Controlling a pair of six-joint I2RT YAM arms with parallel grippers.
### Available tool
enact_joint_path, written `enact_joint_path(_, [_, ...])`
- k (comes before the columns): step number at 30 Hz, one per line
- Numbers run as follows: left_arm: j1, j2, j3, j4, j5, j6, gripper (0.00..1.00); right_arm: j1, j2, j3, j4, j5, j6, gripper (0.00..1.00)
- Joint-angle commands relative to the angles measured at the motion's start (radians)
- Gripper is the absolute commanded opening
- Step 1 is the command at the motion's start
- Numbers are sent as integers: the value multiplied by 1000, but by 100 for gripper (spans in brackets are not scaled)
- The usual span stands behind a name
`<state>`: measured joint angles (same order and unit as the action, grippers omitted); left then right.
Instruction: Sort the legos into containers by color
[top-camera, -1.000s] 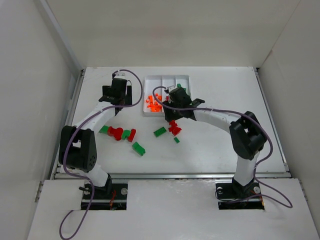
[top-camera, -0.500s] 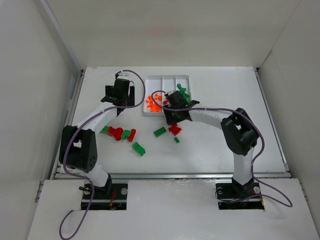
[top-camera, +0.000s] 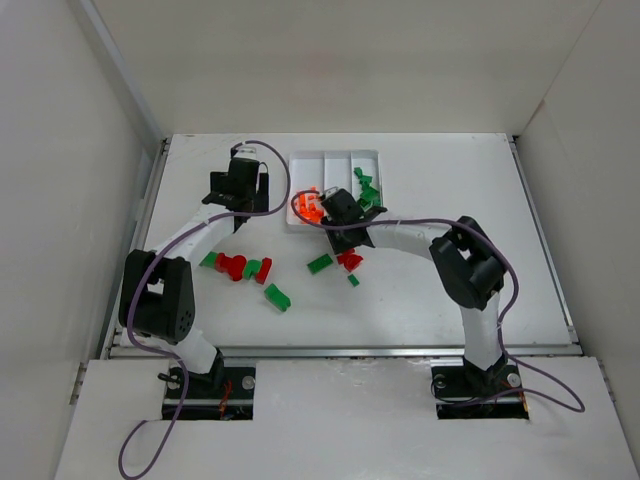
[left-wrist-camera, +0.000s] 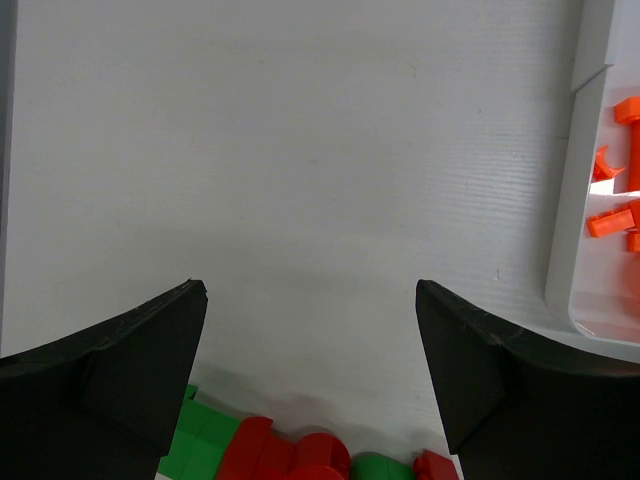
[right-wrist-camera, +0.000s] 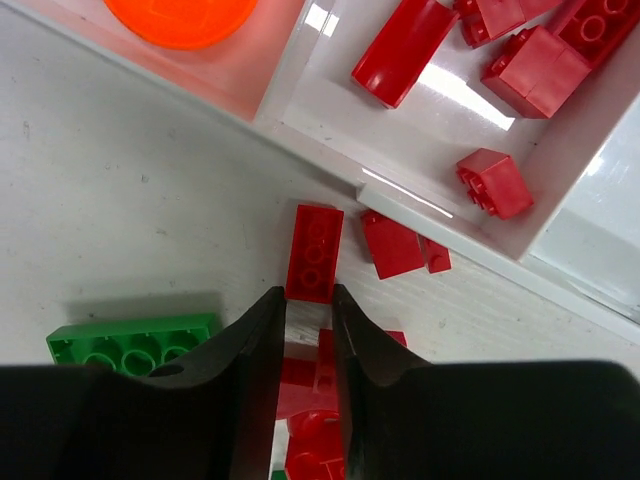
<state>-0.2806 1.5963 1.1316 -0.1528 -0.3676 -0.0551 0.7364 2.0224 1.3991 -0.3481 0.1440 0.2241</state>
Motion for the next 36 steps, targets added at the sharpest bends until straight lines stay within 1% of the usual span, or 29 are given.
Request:
enact_joint_path(1, [-2,-32,-7,29,-22,9,83,12,10,8,-5,23,-8,30])
enact_joint_path(2, [-11,-32,-16,29,-22,9,83,12,-2,-5,-5,23,-8,26])
enact_joint_path(8, [-43,-41,-26,38,-44,27,83,12,-24,-14,17,14,-31,16])
enact_joint_path(9, [-54,-41,-26,47,-56,28,83,12,-33,-14,17,14,-31,13])
enact_joint_path(10, [-54,-41,-26,47,-68,28,83,12,-33,-14,26,25,-31,12])
enact_joint_path(14, [-75,-50,-26,47,-86,38,83,12,-83,-23,35,34,-31,3])
enact_joint_path(16, [-75,-50,-26,47,-87,28,83,12,-103,-23,35,34,-22,0])
enact_joint_path(20, [-86,-50,-16,47,-77,18,83,12,-139,-23,35,43,-12,0])
enact_joint_path(27, [-86,-39,-16,47,-67,18,83,12,-191,-8,46,-3,17,0])
enact_joint_path(30, [-86,-10,22,26,-79,8,83,12,-179,55,46,8,17,0])
enact_joint_path(31, [-86,11,34,25,-79,8,83,-9,-165,78,31,8,17,0])
enact_joint_path(36, [-86,71,115,-14,-100,-2,83,-74,-12,297,-51,26,17,0])
